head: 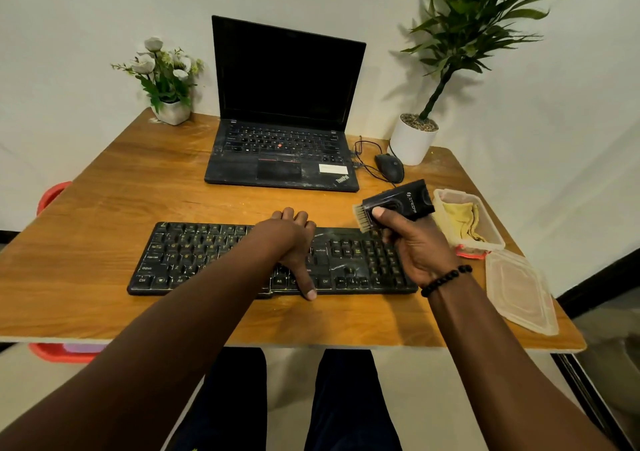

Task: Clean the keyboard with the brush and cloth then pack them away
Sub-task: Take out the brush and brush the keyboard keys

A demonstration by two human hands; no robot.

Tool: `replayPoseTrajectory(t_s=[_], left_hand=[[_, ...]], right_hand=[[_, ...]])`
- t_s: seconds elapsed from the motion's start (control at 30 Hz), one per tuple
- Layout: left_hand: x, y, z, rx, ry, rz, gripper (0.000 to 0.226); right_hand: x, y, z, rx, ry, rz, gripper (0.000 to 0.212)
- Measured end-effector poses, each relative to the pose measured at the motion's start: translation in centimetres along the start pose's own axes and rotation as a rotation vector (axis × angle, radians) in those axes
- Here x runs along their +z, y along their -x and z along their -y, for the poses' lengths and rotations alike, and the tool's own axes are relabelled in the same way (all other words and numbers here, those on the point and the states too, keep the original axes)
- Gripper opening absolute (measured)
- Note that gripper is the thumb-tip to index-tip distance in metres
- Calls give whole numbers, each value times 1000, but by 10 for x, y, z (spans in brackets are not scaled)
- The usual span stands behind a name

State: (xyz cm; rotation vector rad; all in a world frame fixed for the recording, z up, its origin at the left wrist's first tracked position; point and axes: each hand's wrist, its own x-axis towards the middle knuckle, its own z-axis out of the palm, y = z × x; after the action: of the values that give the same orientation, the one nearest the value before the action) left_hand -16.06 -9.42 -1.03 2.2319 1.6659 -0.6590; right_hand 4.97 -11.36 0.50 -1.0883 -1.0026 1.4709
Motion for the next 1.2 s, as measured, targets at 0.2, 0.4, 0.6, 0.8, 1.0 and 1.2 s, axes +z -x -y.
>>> replayPoseTrajectory(t_s=[0.2,0.4,0.6,0.8,1.0,1.2], left_hand=[[1,0,0,0,-3,-10,140],[3,-1,2,-1,10,-11,140],[3,-2,2,0,-1,-3,140],[3,-2,2,0,0,-2,141],[4,-4,4,7,1,-4,142],[4,-4,4,12,0,-7,142]], right_hand=[[-1,3,-14,35,177,-50,59],[6,3,-28,-76,594,183,38],[-6,-13,-5,-160,1249,267,40],[-1,-14,1,-131,1192,310,43],[-1,-15,14,-238,1583,362,24],[2,-4,10,-54,940,183,43]])
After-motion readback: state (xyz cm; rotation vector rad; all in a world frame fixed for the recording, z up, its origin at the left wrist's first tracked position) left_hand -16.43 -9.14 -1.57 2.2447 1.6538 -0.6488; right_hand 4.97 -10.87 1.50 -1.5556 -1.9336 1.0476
